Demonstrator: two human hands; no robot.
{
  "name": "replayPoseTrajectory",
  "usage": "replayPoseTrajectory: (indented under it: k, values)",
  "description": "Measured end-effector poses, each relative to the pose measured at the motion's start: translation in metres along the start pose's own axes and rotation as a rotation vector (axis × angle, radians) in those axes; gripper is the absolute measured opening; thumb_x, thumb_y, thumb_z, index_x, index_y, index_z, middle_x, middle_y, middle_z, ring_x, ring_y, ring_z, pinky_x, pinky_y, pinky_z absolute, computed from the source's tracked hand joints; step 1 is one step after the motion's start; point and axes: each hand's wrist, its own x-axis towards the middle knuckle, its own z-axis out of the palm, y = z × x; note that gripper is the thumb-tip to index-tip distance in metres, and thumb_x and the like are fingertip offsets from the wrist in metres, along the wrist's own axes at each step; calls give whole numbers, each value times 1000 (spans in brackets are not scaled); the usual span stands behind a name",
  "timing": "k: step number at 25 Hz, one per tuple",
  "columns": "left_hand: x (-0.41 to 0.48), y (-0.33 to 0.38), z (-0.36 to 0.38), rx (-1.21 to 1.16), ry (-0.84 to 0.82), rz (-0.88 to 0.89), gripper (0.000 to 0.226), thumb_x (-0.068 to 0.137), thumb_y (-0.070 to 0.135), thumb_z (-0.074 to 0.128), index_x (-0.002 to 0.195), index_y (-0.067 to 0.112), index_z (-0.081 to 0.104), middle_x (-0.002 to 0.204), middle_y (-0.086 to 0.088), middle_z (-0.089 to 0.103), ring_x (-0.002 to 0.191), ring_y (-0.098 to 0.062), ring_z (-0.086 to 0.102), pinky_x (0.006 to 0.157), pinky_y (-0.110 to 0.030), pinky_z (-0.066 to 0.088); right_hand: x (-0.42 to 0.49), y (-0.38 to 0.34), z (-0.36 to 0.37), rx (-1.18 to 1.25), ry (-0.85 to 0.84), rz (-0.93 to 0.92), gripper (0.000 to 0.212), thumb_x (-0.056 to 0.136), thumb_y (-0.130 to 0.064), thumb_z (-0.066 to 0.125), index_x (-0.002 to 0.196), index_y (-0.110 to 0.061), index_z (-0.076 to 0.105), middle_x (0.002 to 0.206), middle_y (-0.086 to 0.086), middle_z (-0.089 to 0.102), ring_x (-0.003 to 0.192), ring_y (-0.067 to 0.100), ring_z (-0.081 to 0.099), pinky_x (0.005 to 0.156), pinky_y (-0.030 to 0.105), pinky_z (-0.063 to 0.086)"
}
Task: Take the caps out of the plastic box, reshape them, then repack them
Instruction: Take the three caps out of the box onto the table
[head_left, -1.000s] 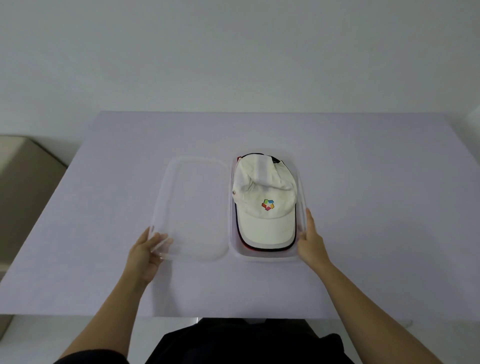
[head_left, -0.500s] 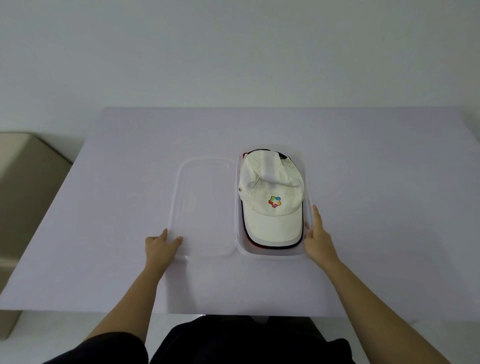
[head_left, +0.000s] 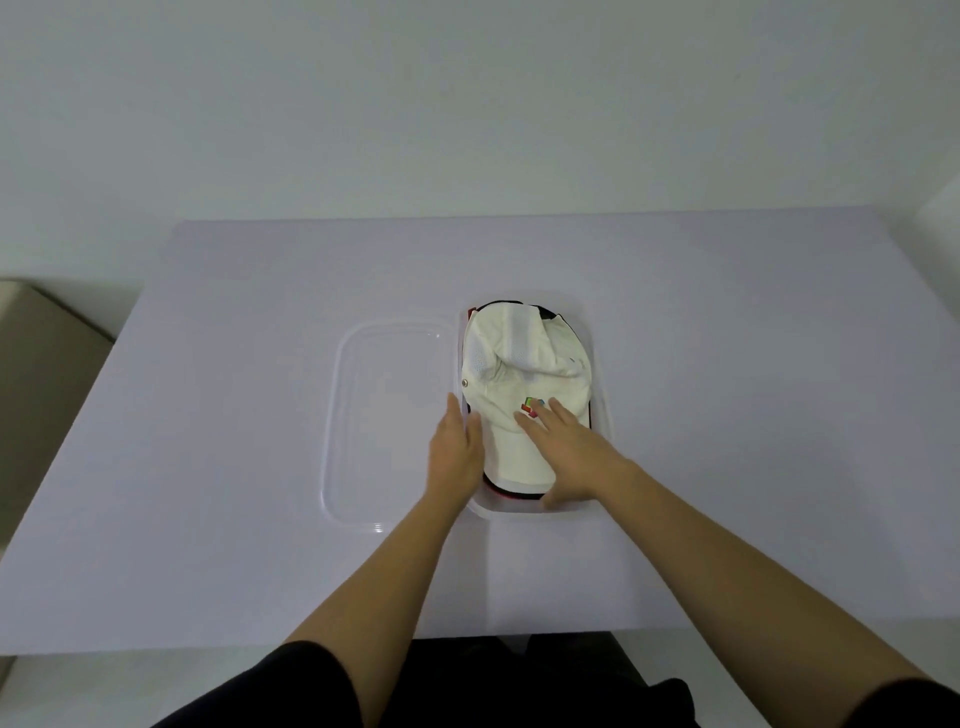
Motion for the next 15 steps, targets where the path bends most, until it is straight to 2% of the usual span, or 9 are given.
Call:
replayPoseTrajectory:
  k: [3,5,8,10,11,12,13,14,15]
  values:
    - [-2,-5,11,-37,18,-40,51,103,24,26,150,10,12,139,-16,47,127,-32,45,92,-28,33,4,-8,0,-108,-105,22,115,73,-29,74,147,-4,-10,156,21,-8,143,40,-12,116,44,13]
    - [1,-9,12,-46,17,-80,51,103,25,23,151,12,12,138,-16,49,124,-31,48,90,-25,33,4,-10,-6,-58,-154,58,109,74,-21,68,147,-5,-12,156,20,-10,142,42,-13,116,50,18]
    - [0,-3,9,-40,48,-71,51,103,26,24,150,9,14,149,-14,36,137,-27,35,105,-28,28,-1,-10,-22,-19,-60,66,84,81,-2,49,148,-5,-1,157,15,2,143,40,3,112,48,28]
    - [-4,14,4,-70,158,1,50,102,26,28,148,7,23,153,-4,30,140,-14,27,112,-24,20,-7,-7,-27,-95,213,24,68,81,9,36,145,2,16,154,20,21,138,40,24,106,45,36]
    - [-5,27,1,-125,208,44,45,102,25,31,144,8,32,144,5,40,130,-4,36,106,-19,24,-11,-4,-25,-146,397,-8,63,78,12,30,141,6,29,147,23,34,132,41,37,100,46,43]
    - [-6,43,-1,-218,232,63,38,101,25,35,137,13,41,125,16,49,111,6,46,97,-16,29,-15,0,-23,-183,568,-24,59,76,12,24,133,8,42,138,25,47,123,42,49,92,46,50]
    - [-2,58,-3,-365,207,36,29,100,28,39,127,19,47,111,22,54,96,11,50,91,-20,36,-18,6,-18,-201,725,-38,58,78,13,20,126,8,51,131,25,55,116,42,56,87,47,54]
    - [4,73,-4,-591,123,-41,31,98,30,43,125,17,49,108,19,60,94,9,56,88,-25,43,-22,10,-15,-181,824,-48,55,84,13,17,123,7,56,127,24,58,114,41,58,86,48,54]
    - [12,87,-2,-858,-7,-128,31,98,29,46,125,14,51,112,8,65,99,-3,63,89,-31,49,-25,14,-15,-153,902,-60,52,89,11,17,123,4,56,128,22,58,116,38,58,88,49,53]
